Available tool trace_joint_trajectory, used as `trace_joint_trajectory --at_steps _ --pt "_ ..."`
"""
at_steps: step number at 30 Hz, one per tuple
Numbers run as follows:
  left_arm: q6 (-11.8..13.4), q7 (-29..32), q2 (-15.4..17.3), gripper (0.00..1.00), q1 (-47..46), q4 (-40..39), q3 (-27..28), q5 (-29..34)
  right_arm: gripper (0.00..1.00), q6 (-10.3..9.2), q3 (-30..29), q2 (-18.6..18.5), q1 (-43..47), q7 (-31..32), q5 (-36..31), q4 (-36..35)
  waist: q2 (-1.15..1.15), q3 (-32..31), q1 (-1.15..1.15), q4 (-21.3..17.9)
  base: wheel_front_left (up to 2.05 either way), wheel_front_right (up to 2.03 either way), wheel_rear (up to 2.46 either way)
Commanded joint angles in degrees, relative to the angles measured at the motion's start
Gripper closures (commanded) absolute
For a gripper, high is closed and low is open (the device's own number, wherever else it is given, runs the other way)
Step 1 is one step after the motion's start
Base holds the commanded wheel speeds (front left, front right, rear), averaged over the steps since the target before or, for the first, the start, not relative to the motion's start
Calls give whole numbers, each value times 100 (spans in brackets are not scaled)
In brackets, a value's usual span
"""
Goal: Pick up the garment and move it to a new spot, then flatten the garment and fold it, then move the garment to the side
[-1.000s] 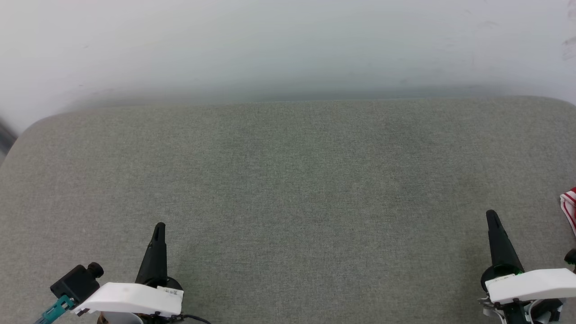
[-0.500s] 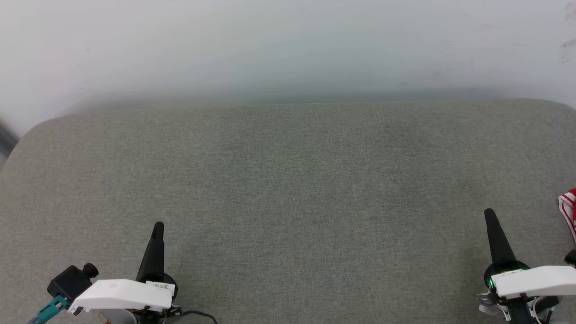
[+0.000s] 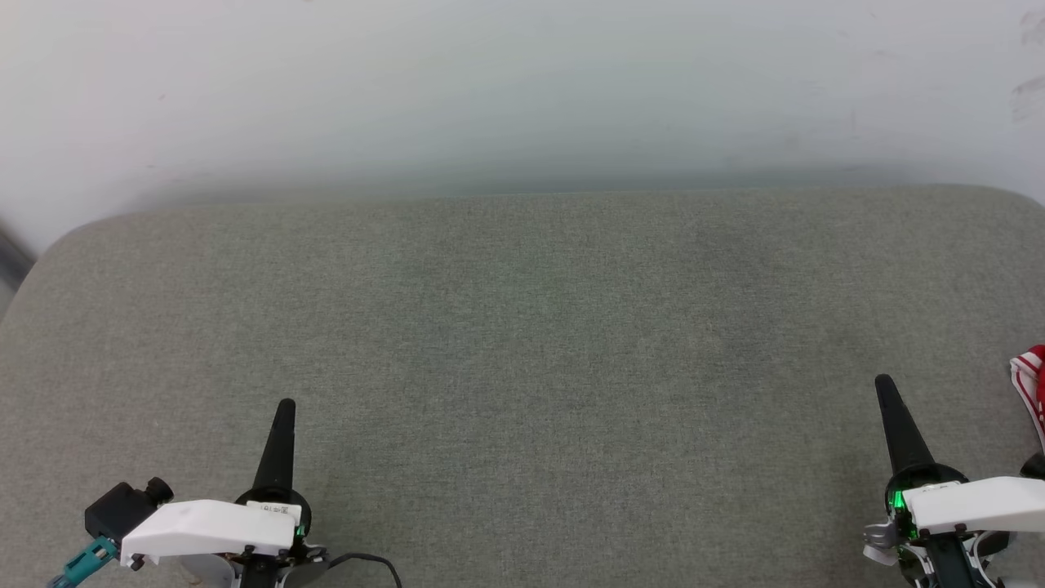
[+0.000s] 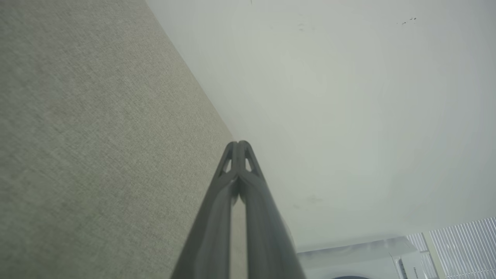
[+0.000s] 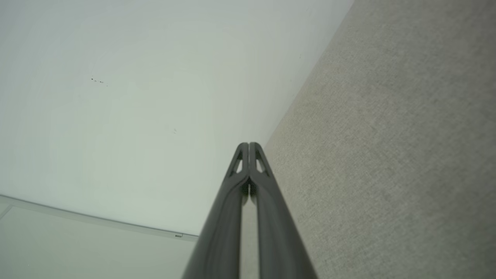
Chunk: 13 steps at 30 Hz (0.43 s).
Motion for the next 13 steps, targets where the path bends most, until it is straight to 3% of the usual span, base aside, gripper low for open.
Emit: trace_joint_trajectory --at_steps 1,13 --pt "-16 25 23 100 -117 -18 16 -113 100 1 -14 15 -99 19 119 -13 0 -4 0 0 0 0 0" --pt "-18 201 13 100 -182 81 80 -753 100 1 -43 39 -167 166 709 69 0 -52 0 -2 0 0 0"
